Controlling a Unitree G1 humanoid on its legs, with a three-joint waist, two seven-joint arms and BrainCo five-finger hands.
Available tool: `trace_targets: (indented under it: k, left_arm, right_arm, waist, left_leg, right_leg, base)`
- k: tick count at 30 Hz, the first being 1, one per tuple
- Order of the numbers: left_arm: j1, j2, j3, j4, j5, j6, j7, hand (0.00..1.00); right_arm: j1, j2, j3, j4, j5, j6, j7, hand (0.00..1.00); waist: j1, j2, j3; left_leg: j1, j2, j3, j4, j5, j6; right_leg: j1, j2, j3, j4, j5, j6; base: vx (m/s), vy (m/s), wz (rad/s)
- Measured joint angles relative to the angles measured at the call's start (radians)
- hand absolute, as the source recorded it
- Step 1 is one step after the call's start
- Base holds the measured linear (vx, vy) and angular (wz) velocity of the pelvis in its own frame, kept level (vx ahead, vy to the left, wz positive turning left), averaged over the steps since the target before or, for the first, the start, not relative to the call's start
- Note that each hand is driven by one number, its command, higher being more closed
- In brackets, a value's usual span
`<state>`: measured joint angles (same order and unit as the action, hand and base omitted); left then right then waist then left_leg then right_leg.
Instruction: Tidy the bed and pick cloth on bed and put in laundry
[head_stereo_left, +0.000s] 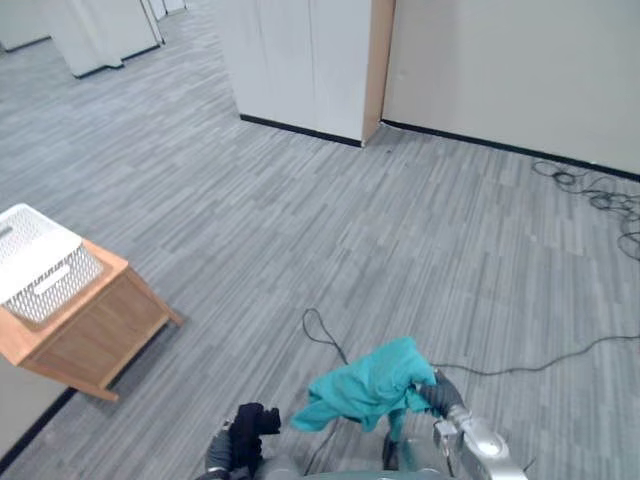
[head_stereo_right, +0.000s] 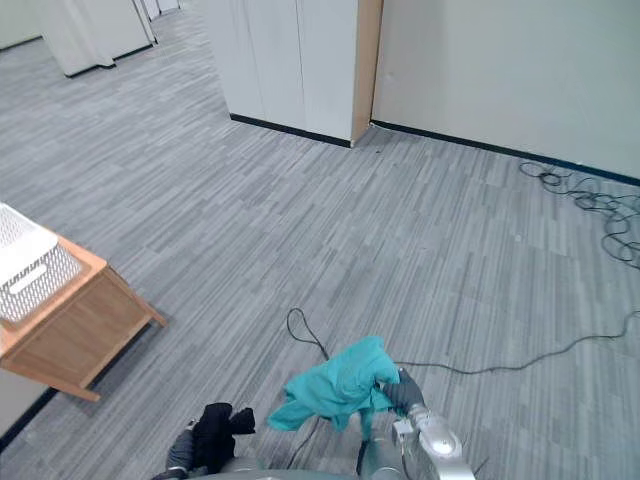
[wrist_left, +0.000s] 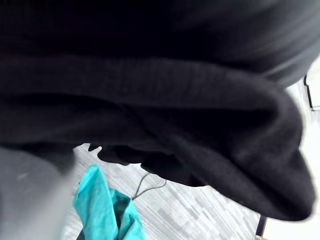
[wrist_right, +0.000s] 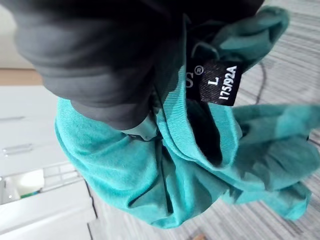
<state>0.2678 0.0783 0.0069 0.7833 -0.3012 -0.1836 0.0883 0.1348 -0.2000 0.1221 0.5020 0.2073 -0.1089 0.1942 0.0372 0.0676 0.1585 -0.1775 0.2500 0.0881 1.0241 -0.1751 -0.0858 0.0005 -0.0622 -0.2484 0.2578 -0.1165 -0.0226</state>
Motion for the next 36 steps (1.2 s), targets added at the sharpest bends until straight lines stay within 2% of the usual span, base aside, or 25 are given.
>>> trace_targets:
  k: [2,4,7,9,10,11,12,13,14,16,19,20,21,22,23,24,26,27,28,29,30,32,33,35,36]
  left_arm:
    - [-0.001,-0.002,0.0,-0.015,0.002,-0.015,0.004,1.0]
    - [-0.004,-0.015,-0.002,-0.063,0.006,-0.024,0.008,1.0]
    - [-0.001,-0.033,-0.014,-0.117,0.005,-0.018,0.009,1.0]
    - [-0.004,-0.039,-0.027,-0.161,0.006,0.016,0.021,1.0]
    - [-0.007,-0.038,-0.026,-0.159,0.005,0.029,0.023,1.0]
    - [-0.032,-0.054,-0.026,-0.14,0.01,0.06,0.028,1.0]
    - [-0.037,-0.061,-0.028,-0.15,0.03,0.062,0.026,1.0]
    - [-0.043,-0.055,-0.028,-0.147,0.044,0.061,0.025,1.0]
    - [-0.06,-0.033,-0.038,-0.137,0.077,0.061,0.028,1.0]
    - [-0.069,-0.024,-0.048,-0.112,0.113,0.061,0.034,1.0]
    - [-0.075,-0.007,-0.067,-0.107,0.139,0.046,0.061,1.0]
    - [-0.093,0.019,-0.09,-0.107,0.152,0.041,0.065,1.0]
    - [-0.105,0.033,-0.094,-0.107,0.159,0.041,0.066,1.0]
    - [-0.114,0.048,-0.094,-0.105,0.162,0.042,0.066,1.0]
    - [-0.112,0.06,-0.093,-0.104,0.163,0.042,0.068,1.0]
    - [-0.109,0.079,-0.09,-0.104,0.164,0.044,0.071,1.0]
    - [-0.083,0.104,-0.088,-0.104,0.163,0.046,0.075,1.0]
    - [-0.066,0.1,-0.086,-0.105,0.163,0.047,0.078,1.0]
    - [-0.047,0.09,-0.074,-0.112,0.156,0.044,0.087,1.0]
    - [-0.059,0.067,-0.074,-0.111,0.155,0.048,0.088,1.0]
    - [-0.036,0.014,-0.066,-0.108,0.152,0.055,0.089,1.0]
    - [-0.01,-0.008,-0.064,-0.106,0.156,0.067,0.085,1.0]
    - [-0.016,-0.008,-0.062,-0.108,0.155,0.065,0.076,1.0]
    - [-0.033,-0.002,-0.039,-0.11,0.154,0.049,0.065,1.0]
    - [-0.042,0.007,-0.034,-0.122,0.153,0.035,0.065,1.0]
  right_arm:
    - [-0.004,-0.001,0.011,-0.022,-0.027,0.001,0.008,1.0]
    - [-0.02,-0.008,0.039,-0.043,-0.04,0.013,0.005,1.0]
    - [-0.003,-0.025,0.046,-0.063,-0.04,0.039,0.0,1.0]
    - [0.02,-0.04,0.047,-0.06,-0.038,0.047,-0.005,1.0]
    - [0.014,-0.039,0.045,-0.047,-0.037,0.047,-0.005,1.0]
    - [0.006,-0.044,0.039,-0.02,-0.026,0.046,-0.005,1.0]
    - [-0.003,-0.048,0.034,0.009,-0.019,0.045,-0.003,1.0]
    - [-0.008,-0.044,0.033,0.022,-0.017,0.042,-0.003,1.0]
    - [-0.015,-0.038,0.033,0.039,-0.013,0.041,-0.004,1.0]
    - [0.0,-0.023,0.031,0.041,-0.013,0.038,-0.008,1.0]
    - [0.046,0.021,0.035,0.012,-0.009,0.002,-0.022,1.0]
    - [0.066,0.041,0.036,-0.01,0.0,-0.001,-0.025,1.0]
    - [0.069,0.05,0.036,-0.019,0.003,-0.003,-0.025,1.0]
    - [0.063,0.057,0.036,-0.02,0.013,-0.003,-0.026,1.0]
    - [0.063,0.06,0.036,-0.021,0.017,-0.002,-0.027,1.0]
    - [0.06,0.066,0.036,-0.038,0.018,0.003,-0.035,1.0]
    - [0.058,0.062,0.035,-0.073,0.021,0.006,-0.031,1.0]
    - [0.052,0.045,0.037,-0.088,0.031,0.007,-0.03,1.0]
    - [0.031,0.024,0.045,-0.097,0.06,0.008,-0.036,1.0]
    - [0.024,0.005,0.035,-0.092,0.065,0.014,-0.042,1.0]
    - [0.006,-0.038,0.028,-0.088,0.067,0.031,-0.042,1.0]
    - [-0.002,-0.015,0.027,-0.089,0.054,0.038,-0.038,1.0]
    - [0.0,0.005,0.001,-0.089,0.045,0.036,-0.036,1.0]
    - [-0.009,0.02,-0.007,-0.09,0.017,0.036,-0.028,1.0]
    - [-0.018,0.029,-0.003,-0.096,0.003,0.036,-0.015,1.0]
  waist:
    - [0.015,-0.01,0.006]
    - [0.027,-0.029,0.017]
    - [0.026,-0.019,0.013]
    - [0.039,0.003,-0.021]
    - [0.039,-0.007,-0.026]
    - [0.019,-0.026,-0.033]
    - [0.022,-0.032,-0.044]
    - [0.02,-0.043,-0.044]
    - [0.004,-0.068,-0.037]
    - [-0.013,-0.069,-0.029]
    - [-0.034,-0.044,-0.028]
    - [-0.041,-0.034,-0.022]
    - [-0.041,-0.043,-0.02]
    - [-0.039,-0.068,-0.016]
    - [-0.032,-0.072,-0.012]
    - [-0.014,-0.111,-0.001]
    - [-0.023,-0.126,-0.015]
    - [-0.02,-0.114,-0.034]
    - [-0.037,-0.106,-0.05]
    - [-0.049,-0.075,-0.041]
    - [-0.033,0.021,-0.041]
    - [-0.006,0.034,-0.029]
    - [-0.004,0.021,-0.027]
    - [0.0,-0.005,-0.009]
    - [0.003,-0.03,0.007]
  left_leg:
    - [-0.041,-0.088,0.087,-0.159,-0.017,-0.001]
    - [-0.06,-0.188,0.307,-0.51,-0.004,-0.001]
    - [-0.051,-0.225,0.542,-0.774,0.076,0.039]
    - [-0.056,-0.239,0.609,-0.86,0.096,0.168]
    - [-0.056,-0.255,0.592,-0.856,0.11,0.294]
    - [-0.05,-0.29,0.54,-0.851,0.086,0.325]
    - [-0.029,-0.318,0.5,-0.877,0.082,0.317]
    - [-0.015,-0.333,0.467,-0.887,0.08,0.315]
    - [0.021,-0.364,0.387,-0.883,0.073,0.301]
    - [0.107,-0.373,0.294,-0.881,0.057,0.26]
    - [0.206,-0.341,0.1,-0.871,0.018,0.195]
    - [0.215,-0.329,0.016,-0.867,-0.004,0.186]
    - [0.224,-0.321,-0.027,-0.866,-0.022,0.189]
    - [0.244,-0.319,-0.076,-0.864,-0.035,0.166]
    - [0.254,-0.323,-0.091,-0.865,-0.046,0.148]
    - [0.297,-0.329,-0.102,-0.863,-0.071,0.106]
    - [0.341,-0.323,-0.121,-0.821,-0.18,0.132]
    - [0.36,-0.295,-0.114,-0.788,-0.219,0.115]
    - [0.273,-0.253,-0.091,-0.457,-0.226,0.041]
    - [0.201,-0.211,-0.063,-0.274,-0.204,0.05]
    - [0.072,-0.072,0.0,0.02,-0.028,0.109]
    - [0.032,-0.022,0.032,0.109,0.15,0.119]
    - [-0.006,-0.045,0.067,0.081,0.04,0.092]
    - [-0.048,-0.09,0.137,-0.062,-0.039,0.067]
    - [-0.076,-0.125,0.219,-0.269,-0.044,0.063]
  right_leg:
    - [0.101,0.01,-0.019,-0.1,-0.003,-0.008]
    - [0.2,0.017,-0.073,-0.199,-0.003,-0.008]
    - [0.295,0.069,-0.161,-0.264,-0.024,0.029]
    - [0.326,0.116,-0.217,-0.195,-0.154,0.045]
    - [0.319,0.102,-0.228,-0.135,-0.198,0.049]
    - [0.243,0.039,-0.243,0.104,-0.233,0.078]
    - [0.097,-0.044,-0.225,0.457,-0.159,0.125]
    - [0.032,-0.076,-0.197,0.589,-0.074,0.13]
    - [-0.065,-0.136,-0.157,0.8,-0.042,0.117]
    - [-0.13,-0.168,-0.117,0.866,-0.072,0.072]
    - [-0.207,-0.111,0.024,0.587,-0.114,0.082]
    - [-0.232,-0.085,0.077,0.367,-0.102,0.111]
    - [-0.249,-0.074,0.117,0.201,-0.062,0.138]
    - [-0.254,-0.072,0.169,-0.017,0.025,0.196]
    - [-0.263,-0.079,0.19,-0.083,0.055,0.225]
    - [-0.278,-0.091,0.207,-0.134,0.093,0.245]
    - [-0.286,-0.09,0.217,-0.113,0.122,0.211]
    - [-0.281,-0.061,0.206,-0.061,0.121,0.167]
    - [-0.254,-0.04,0.159,0.025,0.11,0.101]
    - [-0.243,-0.017,0.141,0.049,0.121,0.09]
    - [-0.173,0.053,0.111,0.026,0.101,0.063]
    - [-0.066,0.079,0.129,-0.051,0.097,0.021]
    - [-0.015,0.065,0.129,-0.094,0.093,0.012]
    - [0.046,0.043,0.127,-0.158,0.081,-0.002]
    - [0.096,0.028,0.105,-0.214,0.073,-0.005]
  base:
    - [0.55,-0.327,0.18]
    - [0.49,-0.248,0.31]
    - [0.46,-0.187,0.62]
    - [0.48,-0.12,0.55]
    - [0.46,-0.074,0.76]
    - [0.49,-0.03,0.9]
    - [0.49,-0.002,0.95]
    - [0.48,-0.002,1.13]
    - [0.48,-0.038,1.54]
    - [0.5,-0.063,1.66]
    - [0.54,-0.158,1.76]
    - [0.35,-0.178,1.79]
    - [0.61,-0.355,1.8]
    - [0.44,-0.295,1.22]
    - [0.51,-0.39,0.98]
    - [0.44,-0.385,0.77]
    - [0.5,-0.429,0.83]
    - [0.61,-0.439,1.16]
    - [0.59,-0.456,1.21]
    - [0.52,-0.437,1.13]
    - [0.35,-0.328,0.34]
    - [0.55,-0.291,-0.16]
    - [0.59,-0.268,-0.08]
    - [0.5,-0.248,0.16]
    - [0.46,-0.209,0.29]
